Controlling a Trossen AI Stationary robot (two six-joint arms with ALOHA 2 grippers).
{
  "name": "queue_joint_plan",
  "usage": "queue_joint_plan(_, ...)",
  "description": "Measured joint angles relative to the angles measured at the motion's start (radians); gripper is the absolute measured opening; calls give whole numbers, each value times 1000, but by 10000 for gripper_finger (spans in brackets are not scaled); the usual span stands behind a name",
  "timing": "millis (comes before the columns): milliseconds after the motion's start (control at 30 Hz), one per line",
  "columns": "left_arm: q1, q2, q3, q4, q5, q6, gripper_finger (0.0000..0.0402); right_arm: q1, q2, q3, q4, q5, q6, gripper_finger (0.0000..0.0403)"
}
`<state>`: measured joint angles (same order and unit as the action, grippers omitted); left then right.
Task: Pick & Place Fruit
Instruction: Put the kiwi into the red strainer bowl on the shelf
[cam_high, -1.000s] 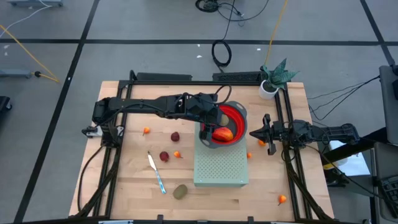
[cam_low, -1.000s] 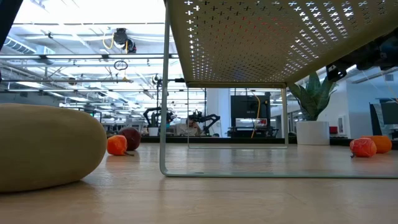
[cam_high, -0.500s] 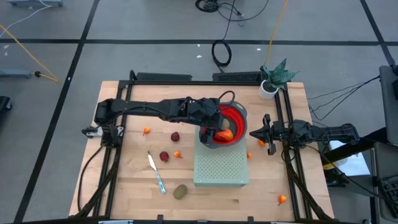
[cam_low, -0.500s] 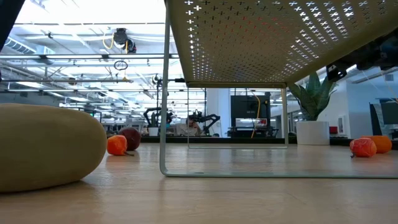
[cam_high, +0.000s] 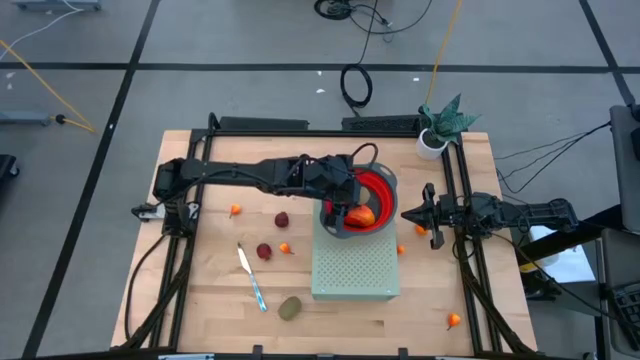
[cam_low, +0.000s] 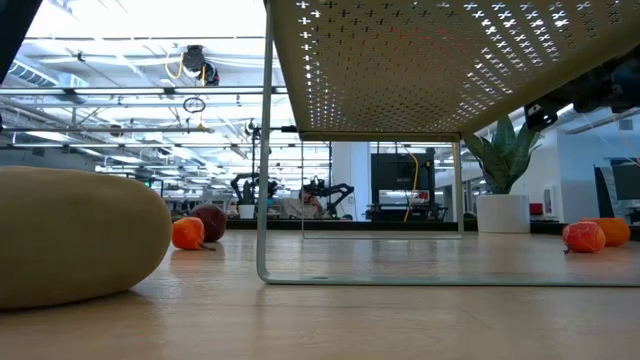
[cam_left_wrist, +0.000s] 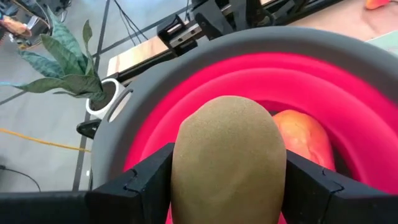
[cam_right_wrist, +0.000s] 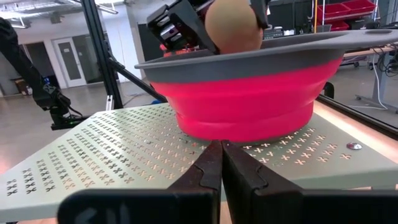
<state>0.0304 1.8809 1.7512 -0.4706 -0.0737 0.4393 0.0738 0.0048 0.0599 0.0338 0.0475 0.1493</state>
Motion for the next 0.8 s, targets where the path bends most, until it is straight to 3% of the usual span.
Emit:
queue_joint_plan(267, 11, 0, 0, 0, 2, 1, 241, 0, 0, 0, 0, 0, 0, 0)
queue_joint_plan(533, 14, 0, 0, 0, 1, 8, 281, 0, 0, 0, 0, 0, 0, 0)
queue_joint_plan(800, -8, -93, 14, -11, -174, 74, 286, 0, 0, 0, 0, 0, 0, 0)
